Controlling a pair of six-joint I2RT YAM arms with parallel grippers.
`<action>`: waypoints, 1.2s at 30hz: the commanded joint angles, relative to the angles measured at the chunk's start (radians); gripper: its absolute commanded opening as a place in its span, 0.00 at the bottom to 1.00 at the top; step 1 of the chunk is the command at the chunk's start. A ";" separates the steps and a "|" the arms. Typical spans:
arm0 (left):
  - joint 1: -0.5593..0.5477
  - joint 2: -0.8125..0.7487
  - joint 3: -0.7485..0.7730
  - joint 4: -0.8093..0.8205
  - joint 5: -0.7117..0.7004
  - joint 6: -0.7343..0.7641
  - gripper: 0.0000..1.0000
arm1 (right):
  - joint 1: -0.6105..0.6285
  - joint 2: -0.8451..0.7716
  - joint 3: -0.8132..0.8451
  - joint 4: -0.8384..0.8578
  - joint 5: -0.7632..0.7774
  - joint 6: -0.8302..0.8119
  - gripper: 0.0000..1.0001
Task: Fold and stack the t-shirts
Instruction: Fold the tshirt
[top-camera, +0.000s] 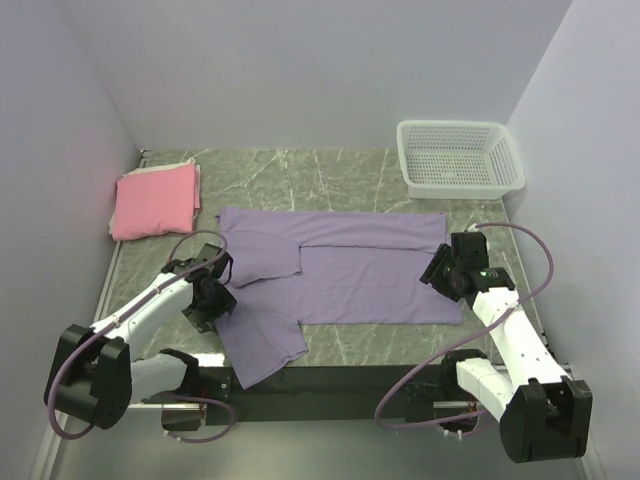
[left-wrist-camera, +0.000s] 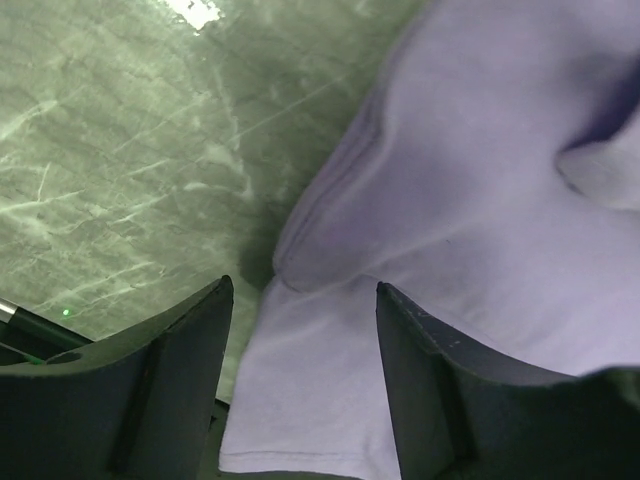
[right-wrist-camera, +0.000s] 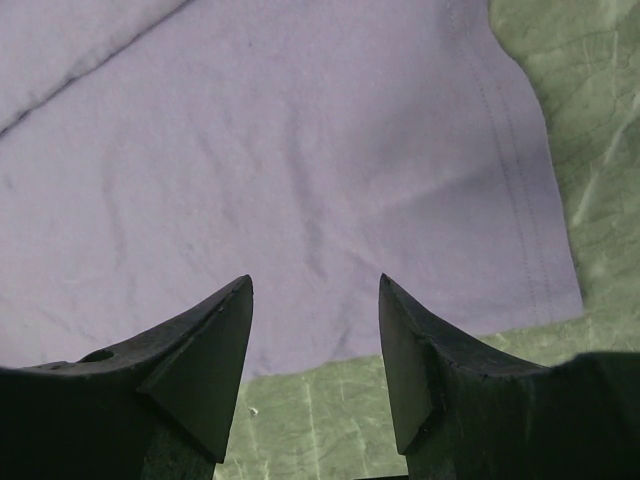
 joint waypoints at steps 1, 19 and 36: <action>-0.005 0.016 -0.015 0.038 -0.014 -0.055 0.64 | 0.004 0.018 0.005 -0.013 0.020 -0.012 0.60; 0.011 0.000 0.144 -0.102 -0.027 -0.071 0.64 | 0.001 0.188 0.070 -0.139 0.039 0.052 0.58; 0.161 -0.011 0.054 -0.113 0.026 -0.005 0.60 | -0.012 0.081 0.047 -0.143 0.036 0.055 0.56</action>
